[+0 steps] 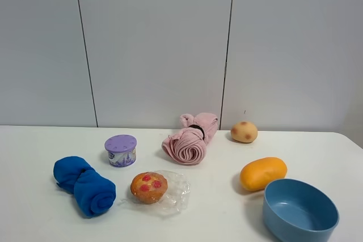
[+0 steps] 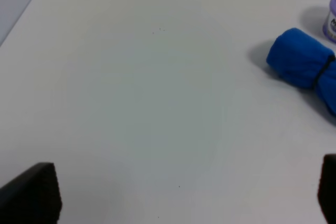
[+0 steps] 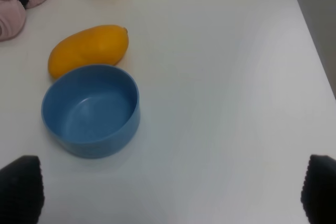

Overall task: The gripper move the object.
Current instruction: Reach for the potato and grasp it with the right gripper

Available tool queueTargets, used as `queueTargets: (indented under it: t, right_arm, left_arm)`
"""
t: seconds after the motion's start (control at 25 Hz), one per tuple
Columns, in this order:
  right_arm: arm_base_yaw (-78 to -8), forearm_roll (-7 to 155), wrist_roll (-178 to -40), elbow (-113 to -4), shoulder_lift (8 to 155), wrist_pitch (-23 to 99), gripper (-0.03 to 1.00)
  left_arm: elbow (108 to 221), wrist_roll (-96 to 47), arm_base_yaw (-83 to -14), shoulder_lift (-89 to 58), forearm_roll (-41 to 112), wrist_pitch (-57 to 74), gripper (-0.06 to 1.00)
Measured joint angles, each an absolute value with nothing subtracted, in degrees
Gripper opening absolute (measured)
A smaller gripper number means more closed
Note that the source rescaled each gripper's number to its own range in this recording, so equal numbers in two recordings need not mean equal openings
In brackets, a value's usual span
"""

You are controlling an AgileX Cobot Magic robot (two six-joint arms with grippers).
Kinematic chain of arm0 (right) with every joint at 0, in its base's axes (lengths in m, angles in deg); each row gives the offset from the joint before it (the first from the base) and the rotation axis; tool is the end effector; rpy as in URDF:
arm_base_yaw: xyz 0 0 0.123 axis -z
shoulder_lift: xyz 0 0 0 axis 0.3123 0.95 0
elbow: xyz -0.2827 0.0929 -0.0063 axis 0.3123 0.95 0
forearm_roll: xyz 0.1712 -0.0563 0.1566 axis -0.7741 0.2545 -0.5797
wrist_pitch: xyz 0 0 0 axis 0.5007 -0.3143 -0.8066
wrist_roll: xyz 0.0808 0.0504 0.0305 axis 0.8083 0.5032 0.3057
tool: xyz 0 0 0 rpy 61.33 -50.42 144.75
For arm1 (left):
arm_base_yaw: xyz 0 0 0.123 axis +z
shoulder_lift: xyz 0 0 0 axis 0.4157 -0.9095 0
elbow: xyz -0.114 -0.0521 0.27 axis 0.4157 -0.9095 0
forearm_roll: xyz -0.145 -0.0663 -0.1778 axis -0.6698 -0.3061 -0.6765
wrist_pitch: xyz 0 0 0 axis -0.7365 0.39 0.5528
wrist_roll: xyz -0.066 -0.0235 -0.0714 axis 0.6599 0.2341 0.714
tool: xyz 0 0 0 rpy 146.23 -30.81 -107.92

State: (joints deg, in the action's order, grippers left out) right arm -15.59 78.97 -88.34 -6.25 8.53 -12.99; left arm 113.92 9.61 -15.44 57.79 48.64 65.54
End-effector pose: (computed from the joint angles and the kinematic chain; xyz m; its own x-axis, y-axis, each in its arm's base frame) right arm -0.0200 0.0052 0.2642 -0.4592 0.0071 -0.8883 0.0006 1.0000 0.0077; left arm -0.0221 -0.0036 0.2690 -0.4404 -0.0789 -0.8943 -0.1622 0.9867 -0.0071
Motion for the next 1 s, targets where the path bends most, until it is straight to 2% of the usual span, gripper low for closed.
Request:
queueTargets:
  t: [1.0]
  right_arm:
    - [-15.59, 78.97, -88.34, -6.25, 8.53, -12.99, 0.99]
  left_arm:
    - [113.92, 9.61, -15.44, 57.79, 48.64, 65.54, 1.00]
